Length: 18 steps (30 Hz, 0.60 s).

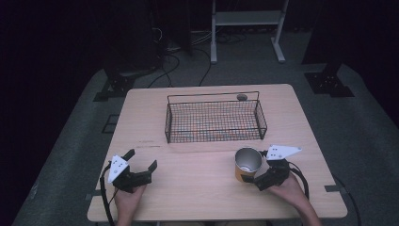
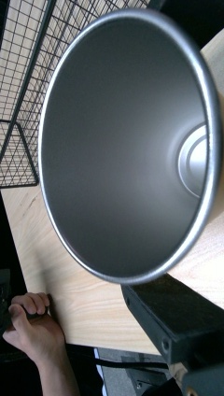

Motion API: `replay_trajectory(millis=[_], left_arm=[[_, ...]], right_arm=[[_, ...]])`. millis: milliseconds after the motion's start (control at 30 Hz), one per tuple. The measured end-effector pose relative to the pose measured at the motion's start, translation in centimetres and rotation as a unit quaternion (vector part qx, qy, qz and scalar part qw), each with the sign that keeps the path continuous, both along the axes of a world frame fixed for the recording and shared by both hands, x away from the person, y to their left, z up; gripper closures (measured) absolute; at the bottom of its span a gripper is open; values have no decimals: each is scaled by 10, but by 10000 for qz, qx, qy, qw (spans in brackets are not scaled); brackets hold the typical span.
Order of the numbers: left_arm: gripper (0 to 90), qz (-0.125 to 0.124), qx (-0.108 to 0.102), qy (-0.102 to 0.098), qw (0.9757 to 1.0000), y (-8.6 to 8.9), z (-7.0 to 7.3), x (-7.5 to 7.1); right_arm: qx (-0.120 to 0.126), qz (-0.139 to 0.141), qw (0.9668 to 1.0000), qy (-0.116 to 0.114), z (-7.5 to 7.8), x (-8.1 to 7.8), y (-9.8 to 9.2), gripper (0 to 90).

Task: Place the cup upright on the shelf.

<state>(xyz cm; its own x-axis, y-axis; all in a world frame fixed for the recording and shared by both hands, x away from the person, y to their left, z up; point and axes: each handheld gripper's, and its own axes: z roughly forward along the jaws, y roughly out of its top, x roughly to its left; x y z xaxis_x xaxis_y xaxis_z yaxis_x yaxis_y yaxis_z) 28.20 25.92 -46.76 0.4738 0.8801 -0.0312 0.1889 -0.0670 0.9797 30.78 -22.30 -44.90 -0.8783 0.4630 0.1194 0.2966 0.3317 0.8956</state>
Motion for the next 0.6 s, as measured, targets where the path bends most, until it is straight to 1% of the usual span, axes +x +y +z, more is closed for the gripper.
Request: replay_trajectory(millis=[200,433,467,600], left_arm=[[0,2,-1,2,10000,0,0,0],[0,3,-4,1,10000,0,0,0],[0,0,-2,1,10000,0,0,0],[0,1,-8,-3,10000,0,0,0]], right_arm=[[13,-67,10000,55,-2,3,1,4],[84,-75,9999,37,-2,5,1,13],[124,-32,9999,-3,-2,5,0,106],[110,-53,9999,-51,-1,5,0,114]])
